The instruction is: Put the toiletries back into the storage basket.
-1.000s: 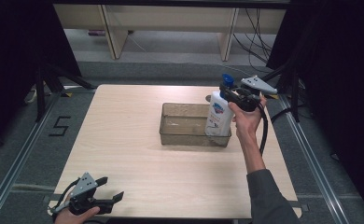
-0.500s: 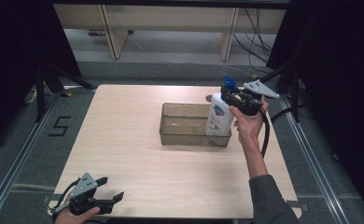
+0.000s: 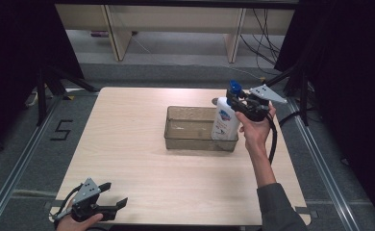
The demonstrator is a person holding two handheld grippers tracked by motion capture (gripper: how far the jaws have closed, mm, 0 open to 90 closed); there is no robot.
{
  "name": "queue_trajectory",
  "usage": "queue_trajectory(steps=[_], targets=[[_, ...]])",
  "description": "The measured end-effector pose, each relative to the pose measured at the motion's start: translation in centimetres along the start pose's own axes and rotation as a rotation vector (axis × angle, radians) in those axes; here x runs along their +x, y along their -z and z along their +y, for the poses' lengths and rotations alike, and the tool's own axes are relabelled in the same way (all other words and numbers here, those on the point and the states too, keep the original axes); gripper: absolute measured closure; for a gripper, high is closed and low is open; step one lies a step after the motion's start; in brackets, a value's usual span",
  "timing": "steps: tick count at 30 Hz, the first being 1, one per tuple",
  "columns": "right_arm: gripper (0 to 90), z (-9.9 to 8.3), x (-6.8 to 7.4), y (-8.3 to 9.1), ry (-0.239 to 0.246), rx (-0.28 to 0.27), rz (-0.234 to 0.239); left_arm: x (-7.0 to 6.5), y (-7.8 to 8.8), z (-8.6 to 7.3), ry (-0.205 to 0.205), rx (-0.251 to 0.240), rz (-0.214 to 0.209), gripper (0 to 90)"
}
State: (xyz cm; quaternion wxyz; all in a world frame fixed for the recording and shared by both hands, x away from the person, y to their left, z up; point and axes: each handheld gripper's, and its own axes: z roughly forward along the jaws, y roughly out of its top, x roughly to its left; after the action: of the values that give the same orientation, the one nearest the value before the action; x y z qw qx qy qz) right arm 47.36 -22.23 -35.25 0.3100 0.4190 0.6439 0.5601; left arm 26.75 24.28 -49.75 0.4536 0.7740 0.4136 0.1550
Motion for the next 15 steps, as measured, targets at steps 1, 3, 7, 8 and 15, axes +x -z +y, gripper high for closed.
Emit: queue_trajectory(steps=[1, 3, 7, 8, 15], targets=[[60.9, -0.02, 0.03, 0.04, -0.019, 0.006, 0.01, 0.0, -0.01, 0.0, 0.002, 0.0, 0.0, 14.9], [60.9, -0.13, 0.2, 0.1, -0.018, 0.005, 0.027, 0.0, -0.03, 0.03, 0.004, -0.002, 0.0, 14.9], [60.6, -0.15, 0.4, 0.39, -0.033, 0.014, 0.017, -0.04, -0.05, 0.0, 0.002, 0.0, -0.002, 14.9], [60.5, -0.16, 0.33, 0.41, -0.026, 0.013, 0.023, -0.02, -0.04, 0.02, 0.002, -0.001, -0.001, 14.9], [56.0, -0.35, 0.38, 0.72, -0.016, 0.015, 0.012, -0.05, -0.05, 0.0, 0.003, -0.001, -0.001, 14.9]])
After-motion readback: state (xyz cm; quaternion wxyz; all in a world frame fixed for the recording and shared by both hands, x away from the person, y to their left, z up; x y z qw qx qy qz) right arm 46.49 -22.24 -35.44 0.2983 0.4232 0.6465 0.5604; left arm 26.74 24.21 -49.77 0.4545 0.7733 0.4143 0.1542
